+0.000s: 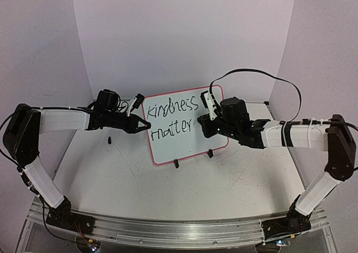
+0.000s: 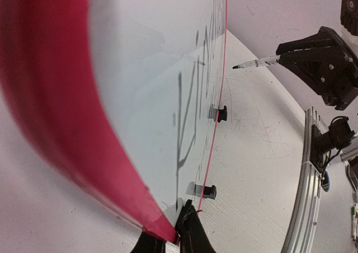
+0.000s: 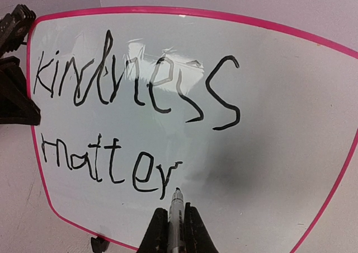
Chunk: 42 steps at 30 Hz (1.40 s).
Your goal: Write a sentence on the whiteboard
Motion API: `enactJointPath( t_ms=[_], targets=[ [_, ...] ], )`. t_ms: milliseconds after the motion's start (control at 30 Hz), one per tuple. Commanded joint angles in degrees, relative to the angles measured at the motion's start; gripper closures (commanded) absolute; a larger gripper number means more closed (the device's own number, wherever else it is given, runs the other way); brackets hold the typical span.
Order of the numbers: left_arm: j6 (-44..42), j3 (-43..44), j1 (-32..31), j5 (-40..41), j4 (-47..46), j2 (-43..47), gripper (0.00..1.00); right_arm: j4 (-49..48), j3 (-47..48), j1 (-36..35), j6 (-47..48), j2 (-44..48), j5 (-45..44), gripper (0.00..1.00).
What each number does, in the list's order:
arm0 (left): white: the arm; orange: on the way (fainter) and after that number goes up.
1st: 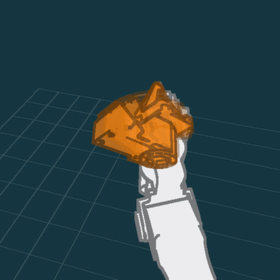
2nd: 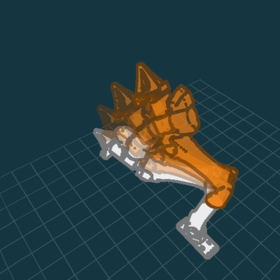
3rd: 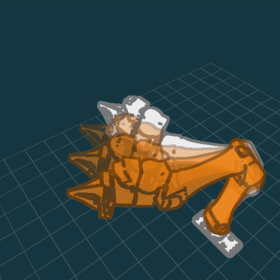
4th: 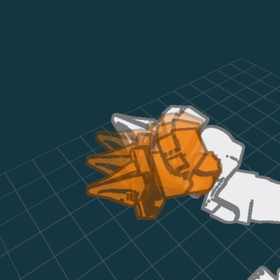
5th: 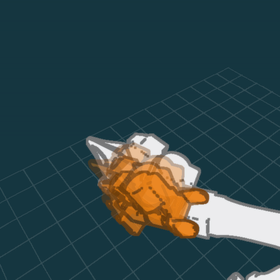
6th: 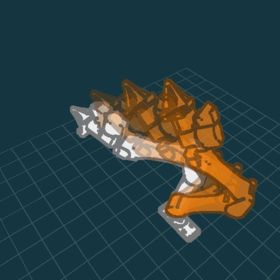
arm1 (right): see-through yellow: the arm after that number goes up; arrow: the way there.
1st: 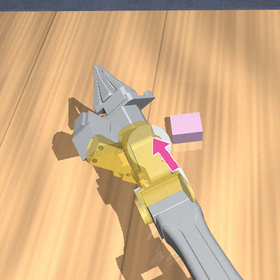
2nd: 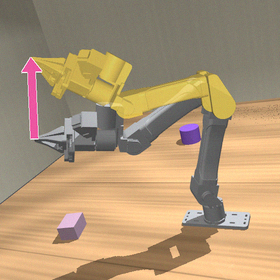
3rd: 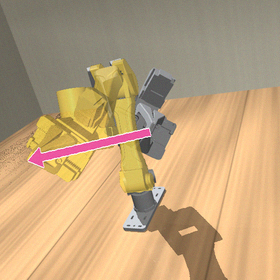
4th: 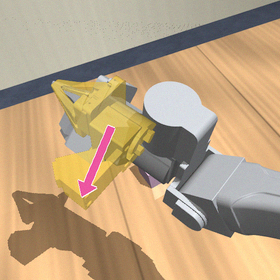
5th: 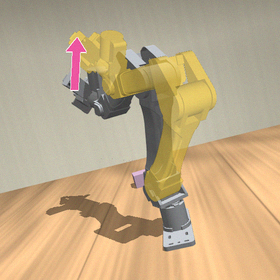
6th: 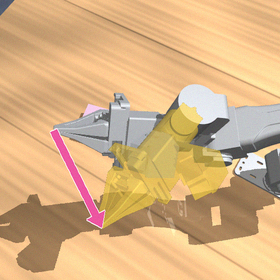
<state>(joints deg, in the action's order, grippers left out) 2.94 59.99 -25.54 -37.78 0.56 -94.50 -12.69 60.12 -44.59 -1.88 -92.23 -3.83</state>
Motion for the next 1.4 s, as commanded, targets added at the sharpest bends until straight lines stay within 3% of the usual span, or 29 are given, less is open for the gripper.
enactJointPath(
  t_ms=[0,767,1367],
  targets=[
    [-5.9,1.2,0.7,14.7,1.4,-0.2,1.0,-2.5,1.0,0.7,-1.5,0.3,-0.8,1.0],
    [-6.3,1.4,0.3,15.0,1.8,-0.5,1.0,-4.0,2.6,1.5,-3.3,-1.6,-4.9,1.0],
    [-6.7,1.6,0.2,15.5,2.0,-0.8,1.0,-5.2,4.7,1.0,-2.6,-4.9,-2.4,1.0]
  ],
)
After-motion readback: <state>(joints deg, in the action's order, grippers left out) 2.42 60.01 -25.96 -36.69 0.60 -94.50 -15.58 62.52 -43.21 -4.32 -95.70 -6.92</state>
